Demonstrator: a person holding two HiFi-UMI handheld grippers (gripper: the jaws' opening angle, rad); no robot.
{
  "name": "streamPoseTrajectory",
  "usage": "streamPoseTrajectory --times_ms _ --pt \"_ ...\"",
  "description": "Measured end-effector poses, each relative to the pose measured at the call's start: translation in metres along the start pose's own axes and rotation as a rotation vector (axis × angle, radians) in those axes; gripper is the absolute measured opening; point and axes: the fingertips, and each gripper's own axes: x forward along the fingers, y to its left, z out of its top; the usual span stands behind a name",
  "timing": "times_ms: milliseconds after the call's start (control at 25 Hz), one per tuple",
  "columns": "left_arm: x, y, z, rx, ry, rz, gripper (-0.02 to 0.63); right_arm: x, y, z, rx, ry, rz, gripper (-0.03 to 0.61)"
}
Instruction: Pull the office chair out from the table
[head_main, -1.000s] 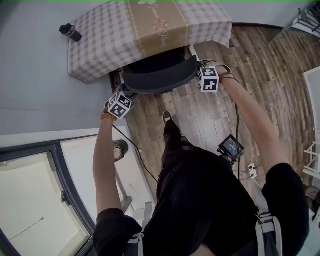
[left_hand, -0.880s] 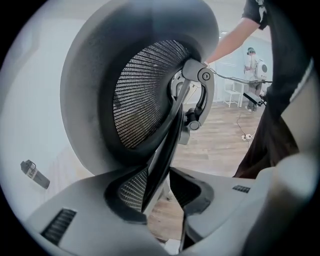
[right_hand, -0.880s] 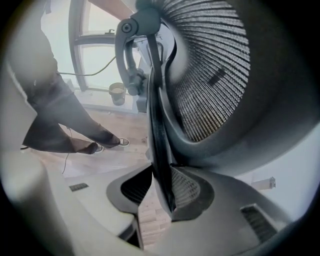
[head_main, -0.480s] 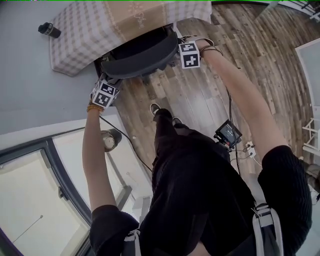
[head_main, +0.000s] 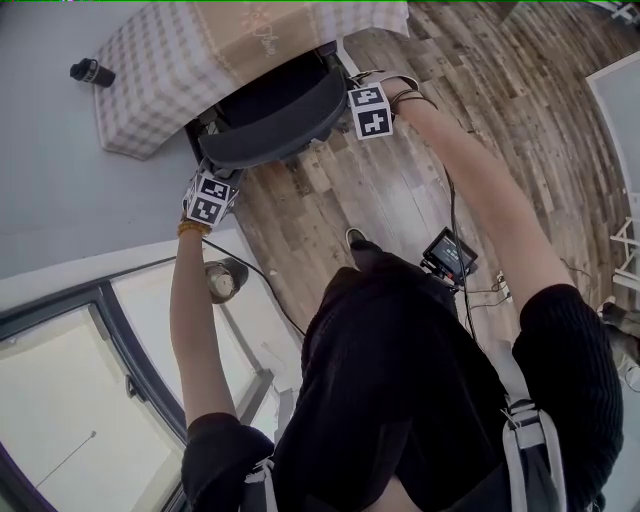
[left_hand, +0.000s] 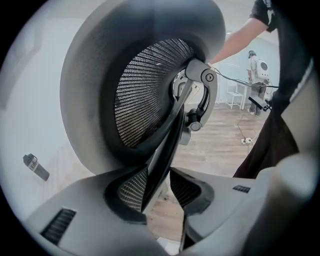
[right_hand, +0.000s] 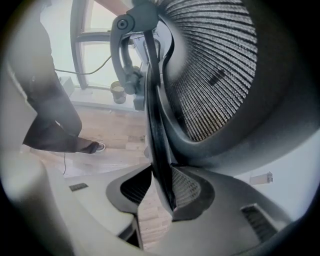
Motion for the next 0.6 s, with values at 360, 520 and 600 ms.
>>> streamPoseTrajectory --times_ms 360,520,600 --pt "-0.015 -0.034 0.000 -0.007 -0.001 0.014 0.146 -0.015 0.029 -0.002 0.005 -0.006 -0.004 0.122" --pt "-0.023 -0.057 0.000 0.000 -0.005 0.001 0.146 -0.027 0.053 -0.005 0.010 -0.009 0.004 0.121" --pt "-0.028 -0.065 -0.001 0.003 -0.008 0.001 0.146 -0.032 0.062 -0.004 0.016 -0.007 0.000 0.123"
